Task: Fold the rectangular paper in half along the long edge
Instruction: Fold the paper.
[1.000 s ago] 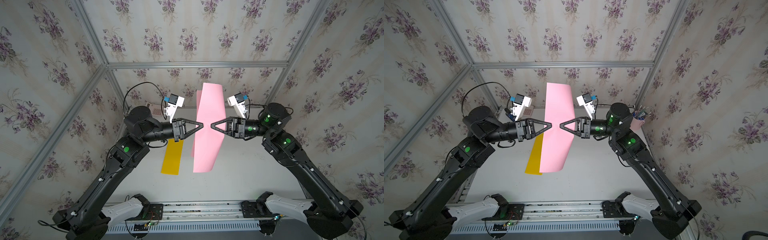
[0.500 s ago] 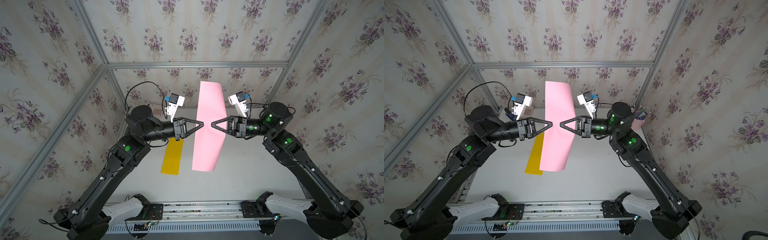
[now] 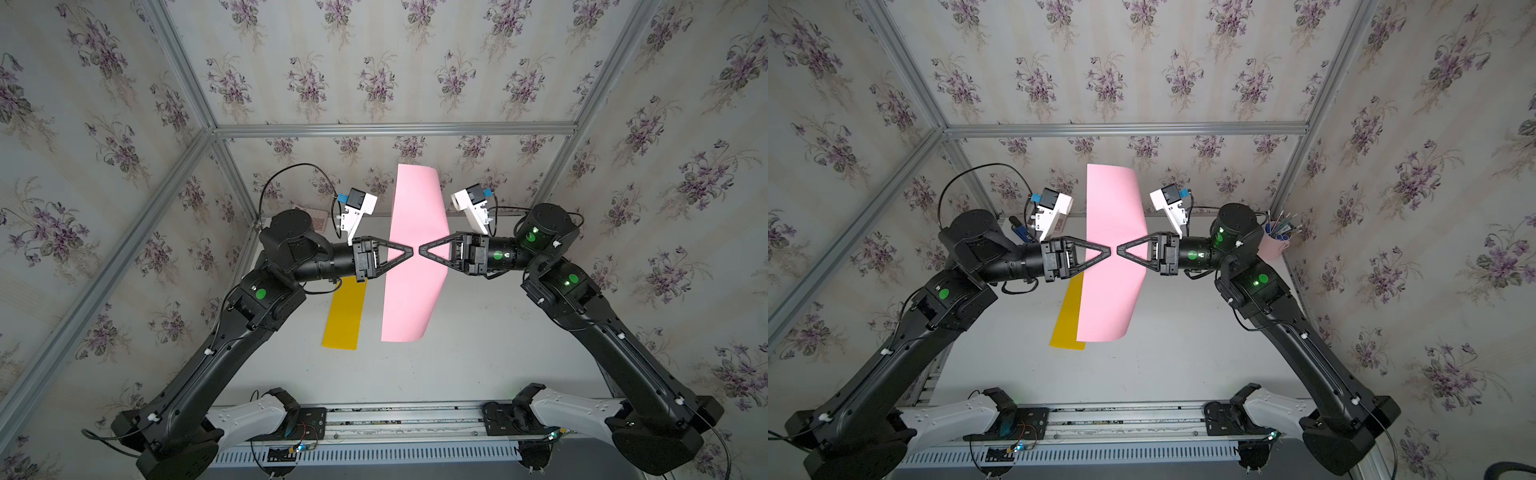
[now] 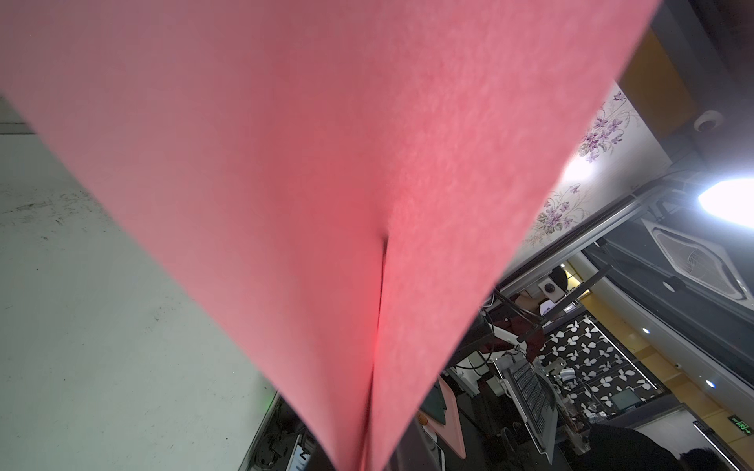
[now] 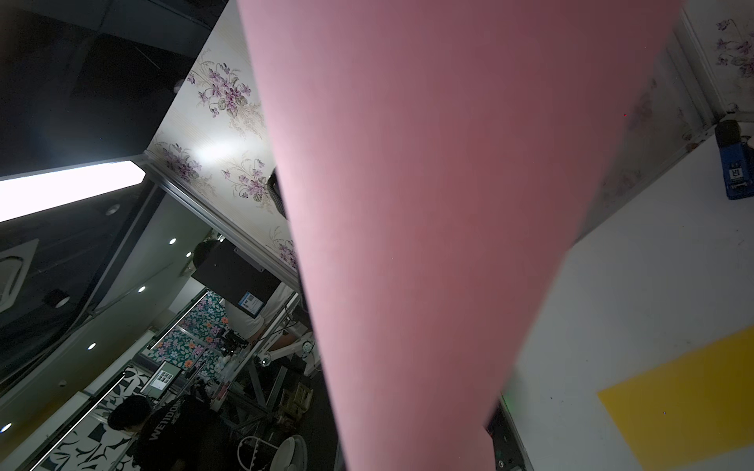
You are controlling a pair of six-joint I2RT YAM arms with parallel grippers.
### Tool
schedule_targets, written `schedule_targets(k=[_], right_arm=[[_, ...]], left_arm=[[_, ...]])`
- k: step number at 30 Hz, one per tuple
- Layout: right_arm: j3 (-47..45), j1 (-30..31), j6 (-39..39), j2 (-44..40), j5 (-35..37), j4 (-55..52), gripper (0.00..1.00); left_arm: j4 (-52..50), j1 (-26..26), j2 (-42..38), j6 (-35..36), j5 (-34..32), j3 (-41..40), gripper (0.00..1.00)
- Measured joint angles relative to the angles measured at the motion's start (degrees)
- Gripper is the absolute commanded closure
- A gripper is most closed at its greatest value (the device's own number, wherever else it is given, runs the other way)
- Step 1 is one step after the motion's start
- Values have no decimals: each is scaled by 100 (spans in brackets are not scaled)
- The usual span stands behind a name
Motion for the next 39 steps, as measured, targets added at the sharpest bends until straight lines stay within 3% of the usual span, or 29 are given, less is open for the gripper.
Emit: schedule_targets(k=[8, 16, 19, 24, 27, 29, 30, 31, 33, 34, 36, 38, 39], right_arm=[[-201, 0, 289, 11, -13, 540, 92], [-315, 0, 446, -107, 85, 922, 74], [-184, -7, 369, -188, 199, 909, 76], [4, -114, 240, -299, 339, 859, 100], [59, -125, 173, -310, 426, 748, 100], [90, -142, 118, -341, 503, 654, 82], [129, -144, 105, -341, 542, 616, 78], [162, -146, 92, -343, 599, 619, 79], [243, -160, -26, -343, 737, 621, 98], [262, -162, -24, -343, 772, 636, 100], [271, -162, -26, -345, 820, 640, 100], [271, -162, -28, -341, 866, 649, 85], [280, -162, -26, -334, 890, 658, 85]], left_arm=[[20, -70, 48, 2, -20, 17, 100], [15, -94, 2, 55, -15, 37, 100], [55, -94, -81, 57, 9, -2, 100], [184, -96, -155, 55, 79, -9, 100], [299, -101, -164, 44, 125, -9, 100], [352, -101, -168, 44, 153, -17, 100], [380, -111, -170, 44, 155, -22, 100], [369, -116, -175, 42, 179, -28, 100], [367, -116, -184, 42, 214, -42, 100], [367, -116, -186, 42, 214, -46, 100], [369, -129, -186, 42, 223, -52, 100], [376, -144, -186, 42, 225, -55, 100], [382, -160, -184, 42, 227, -57, 100]])
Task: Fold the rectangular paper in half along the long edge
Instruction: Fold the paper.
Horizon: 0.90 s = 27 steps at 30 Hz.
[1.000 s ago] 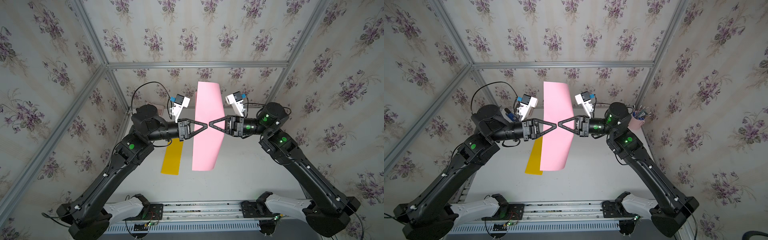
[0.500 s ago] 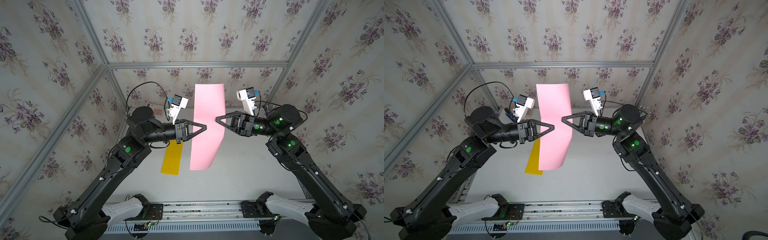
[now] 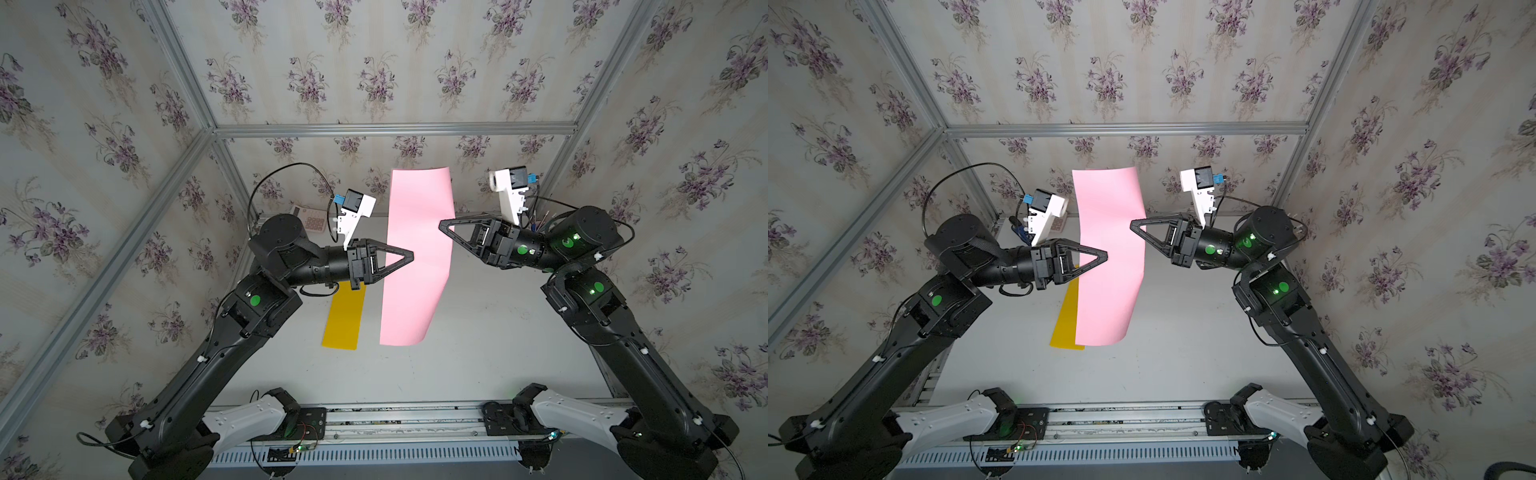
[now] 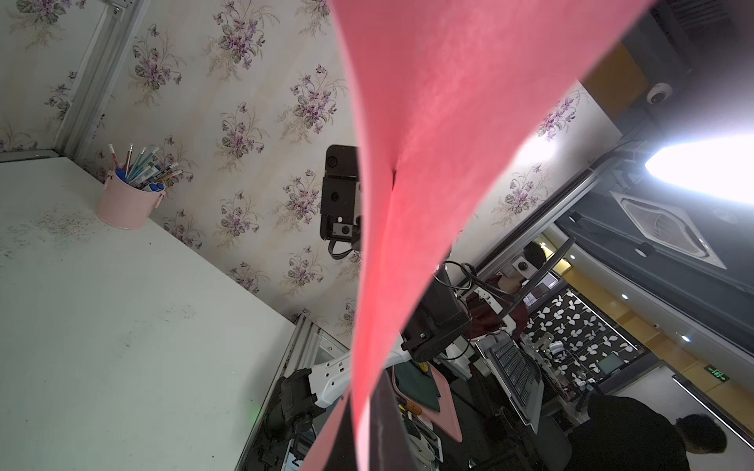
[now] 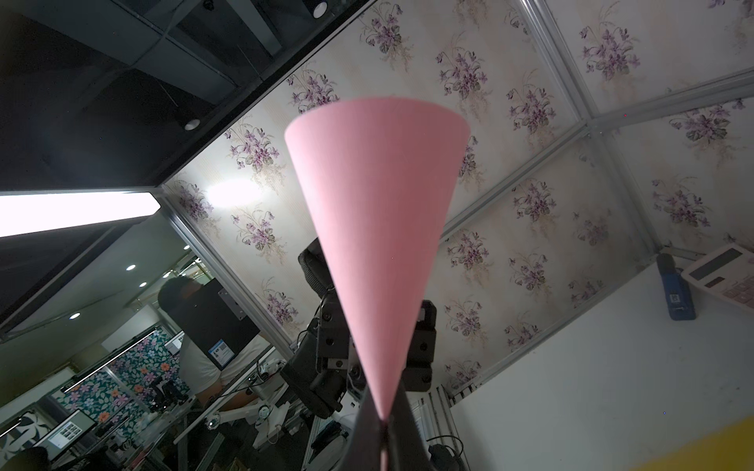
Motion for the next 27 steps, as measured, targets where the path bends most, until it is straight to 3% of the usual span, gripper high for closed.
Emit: schedule_targets(k=[1, 3, 5, 7, 8, 11, 13, 16, 17, 19, 20, 22, 24, 25, 26, 27], right_arm=[[22, 0, -2, 13, 28, -7, 87], [57, 0, -39, 44, 76, 28, 100], [94, -7, -39, 72, 103, 33, 100], [144, -7, -44, 114, 107, 33, 89], [205, -7, -46, 149, 114, 37, 89], [345, -28, -142, 225, 155, 48, 96], [372, -63, -142, 249, 146, 42, 86], [428, -146, -144, 295, 162, 50, 100], [431, -162, -118, 297, 164, 63, 100], [442, -181, -109, 297, 164, 81, 86], [470, -260, -103, 304, 138, 74, 87], [542, -426, -116, 315, 179, 109, 100], [546, -494, -42, 317, 179, 170, 99], [540, -520, -33, 321, 146, 210, 91], [544, -546, -13, 332, 125, 251, 89], [562, -577, 9, 348, 118, 275, 94]], left_arm=[[2, -7, 2, 0, 11, -4, 100], [0, -35, 17, 0, 52, -9, 100], [0, -48, 35, 2, 42, -9, 100], [0, -63, 42, 2, 13, -9, 100], [0, -79, 42, 4, 15, -9, 100], [-15, -96, 42, 22, 24, -7, 100], [-17, -101, 37, 33, 2, -4, 100], [-39, -111, 22, 63, 0, 0, 100], [-37, -111, 15, 66, -2, 0, 100], [-48, -111, 4, 79, 9, 0, 100], [-48, -114, 2, 83, 7, 0, 100], [-61, -116, 0, 90, 13, 0, 100], [-63, -120, 0, 105, 13, 0, 100], [-66, -120, 0, 107, 33, 0, 100], [-63, -127, 0, 107, 31, 0, 100], [-61, -140, 0, 111, 22, 0, 100]])
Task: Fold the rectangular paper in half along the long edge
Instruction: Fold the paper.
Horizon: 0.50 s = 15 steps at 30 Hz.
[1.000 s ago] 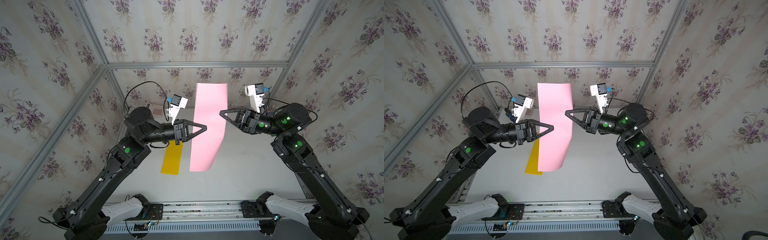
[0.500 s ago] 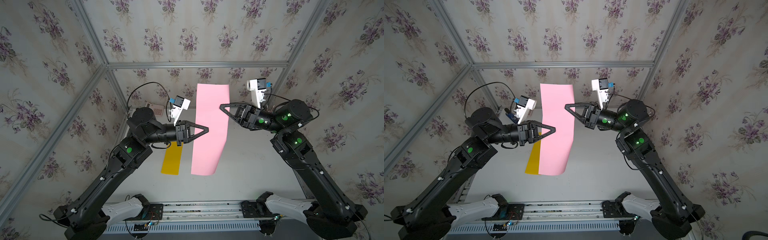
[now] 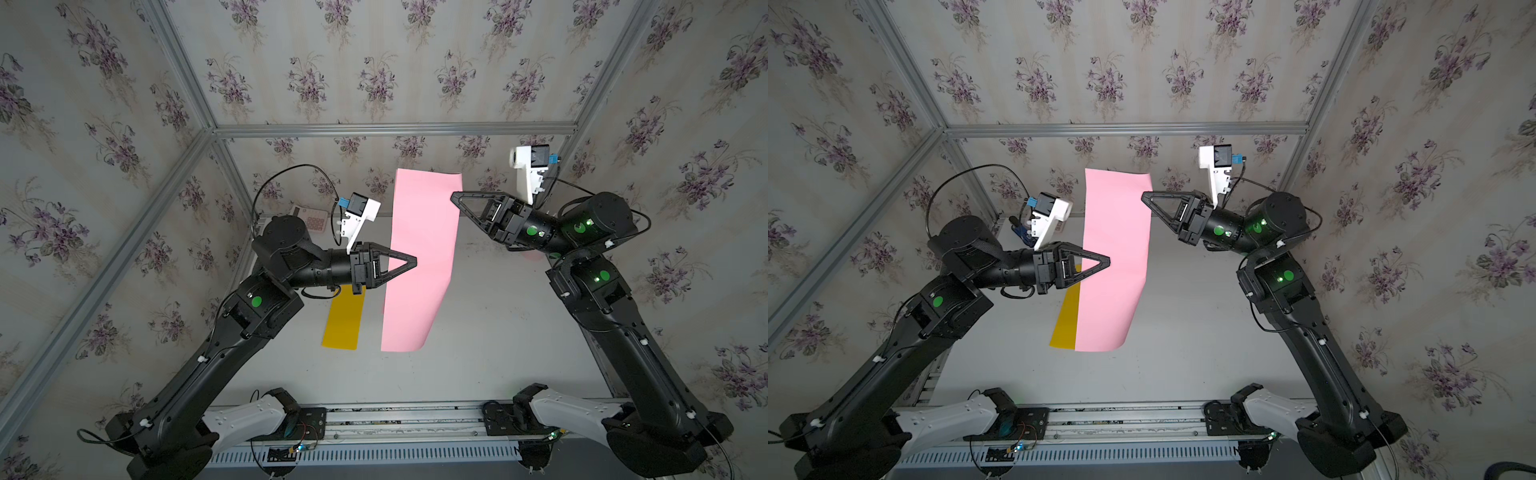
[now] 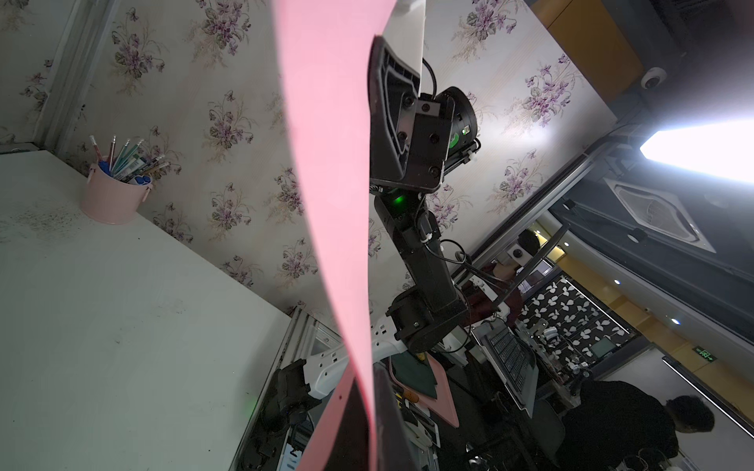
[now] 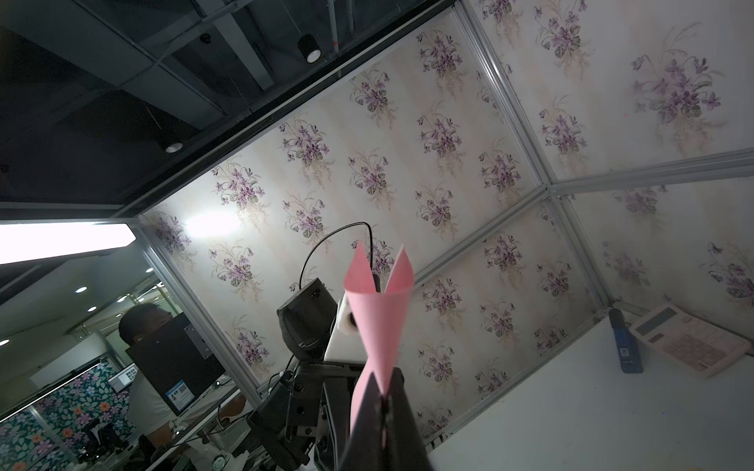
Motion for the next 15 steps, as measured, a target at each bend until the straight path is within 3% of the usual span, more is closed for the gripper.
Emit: schedule_targets(k=[1, 3, 4, 5, 6, 9, 11, 13, 15], right_arm=[[17, -31, -2, 15, 0, 22, 99], [33, -63, 111, 52, -55, 114, 100], [33, -72, 114, 66, -72, 149, 98], [42, -81, 138, 81, -103, 210, 87], [68, -83, 160, 103, -114, 236, 85], [179, -87, 184, 175, -140, 328, 98], [190, -92, 273, 190, -184, 385, 100], [219, -94, 293, 214, -216, 431, 95], [251, -103, 299, 236, -245, 483, 100]], left_arm=[[-4, -4, 0, 7, 4, 0, 100], [0, -17, 4, 13, -11, 2, 100], [-2, -20, 4, 15, -13, 2, 100], [-2, -24, 7, 15, -13, 2, 100], [-2, -33, 9, 15, -13, 2, 100], [-7, -50, 24, 22, -9, 2, 100], [-9, -57, 26, 42, -9, 2, 100], [-9, -70, 26, 55, -13, 2, 100], [-4, -87, 26, 55, -46, 2, 100]])
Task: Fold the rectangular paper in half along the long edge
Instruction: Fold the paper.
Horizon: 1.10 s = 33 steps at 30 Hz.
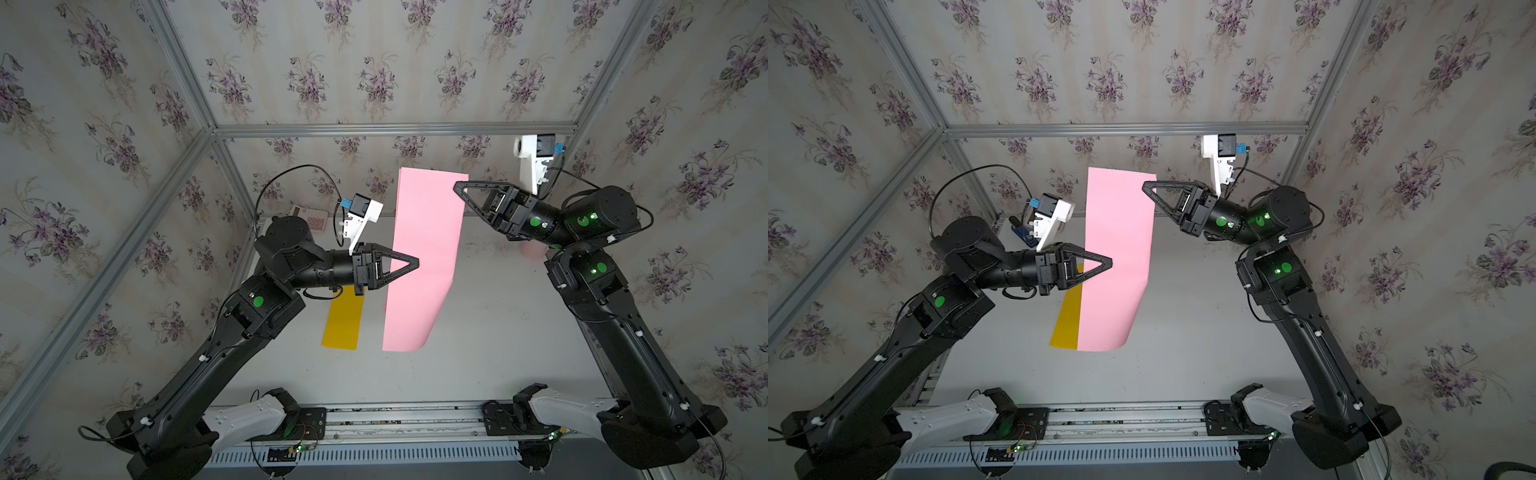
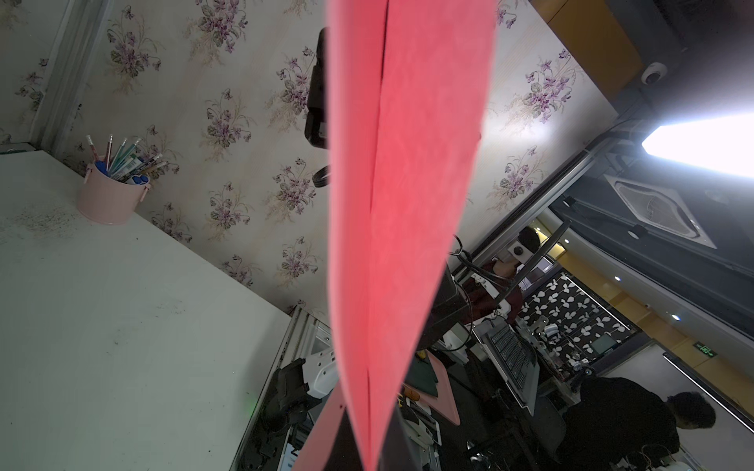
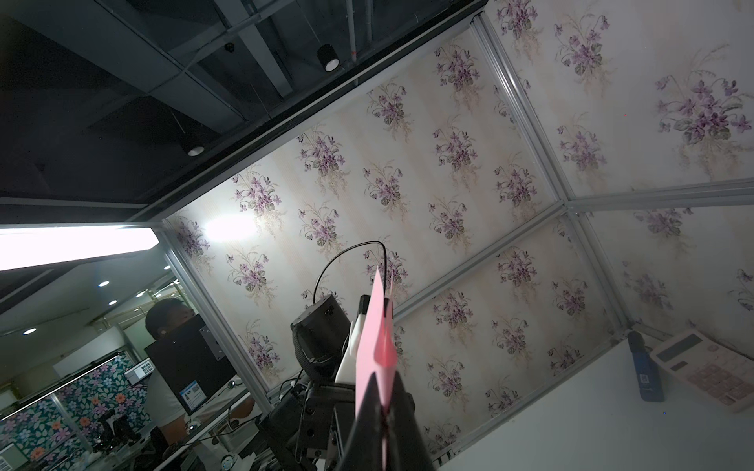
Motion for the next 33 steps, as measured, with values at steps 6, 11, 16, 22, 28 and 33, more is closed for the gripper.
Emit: schedule_targets(k=[6, 11, 16, 22, 28, 33], right_arm=[[92, -44, 101, 31, -55, 31, 90], [105, -66, 142, 37, -42, 76, 100], [61, -66, 251, -4, -151, 142, 79], [-234, -66, 291, -352, -463, -66, 73], [-800, -55, 295, -761, -612, -518, 73], [-1209, 24, 321, -1067, -616, -599, 72]], left_arm=[[-4, -7, 0, 4, -20, 7, 100], [-94, -24, 0, 13, -7, 42, 100], [-210, -24, 2, 46, -15, 173, 100], [-201, -24, 24, 48, -114, 424, 100], [-94, -24, 146, 44, -240, 640, 100], [-33, -24, 251, 42, -328, 767, 100]])
